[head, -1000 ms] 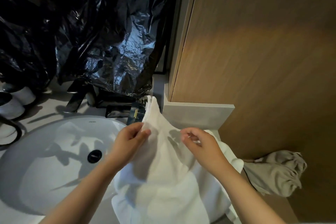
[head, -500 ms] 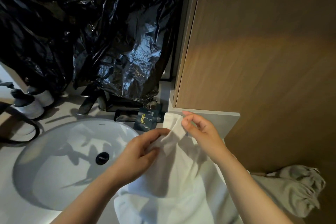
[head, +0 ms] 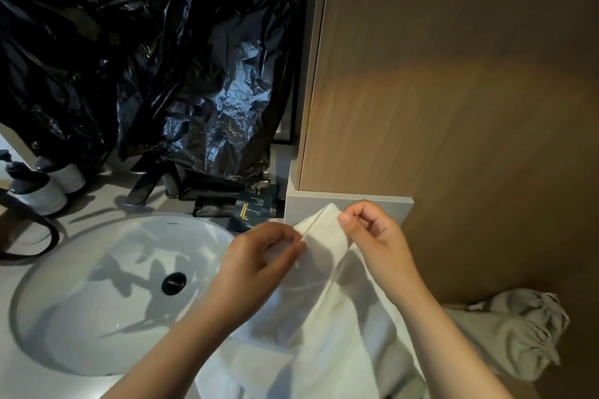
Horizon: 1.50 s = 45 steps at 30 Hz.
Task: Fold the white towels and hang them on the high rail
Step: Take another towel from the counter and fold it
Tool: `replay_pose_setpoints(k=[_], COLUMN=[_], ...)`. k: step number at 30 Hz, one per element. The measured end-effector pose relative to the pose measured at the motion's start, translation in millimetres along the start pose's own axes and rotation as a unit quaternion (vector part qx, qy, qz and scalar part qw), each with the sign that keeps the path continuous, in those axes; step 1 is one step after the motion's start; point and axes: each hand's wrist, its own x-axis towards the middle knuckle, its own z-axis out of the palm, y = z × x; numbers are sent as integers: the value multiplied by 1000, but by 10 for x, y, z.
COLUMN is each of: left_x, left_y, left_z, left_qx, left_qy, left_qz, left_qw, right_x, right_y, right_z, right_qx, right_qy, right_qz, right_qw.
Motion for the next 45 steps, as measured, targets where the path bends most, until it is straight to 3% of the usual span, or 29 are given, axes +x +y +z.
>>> replay_pose_setpoints(k=[5,10,17,23,26,33,39,42,45], left_x=[-41,-79,-76,-40,-14,22,26,15,75], left_y=[51,45,55,76,70,46,-81,-135,-154], left_z=[82,72,58,23,22,53,-8,-69,-116], left_qx=[57,43,20,-8,-15,-16,48,59,44], left_qy=[-8,43,18,22,28,68,29,10,13], left_qz=[18,26,39,45,44,31,19,31,22], left_qw=[998,998,999,999,999,997,998,998,999], right_x=[-94,-111,-89,-48,-22,0,103,209,296], right_y=[-32,-43,-41,-139,-185,-162,-301,-476,-658], right_z=[134,168,212,178,181,231,113,-11,-96], right_qx=[67,41,84,47,41,40,53,38,-44], right_qy=[101,62,89,5,12,40,112,134,160], right_qz=[5,26,50,80,88,60,34,-16,-96], right_qw=[993,997,991,996,995,997,992,990,981])
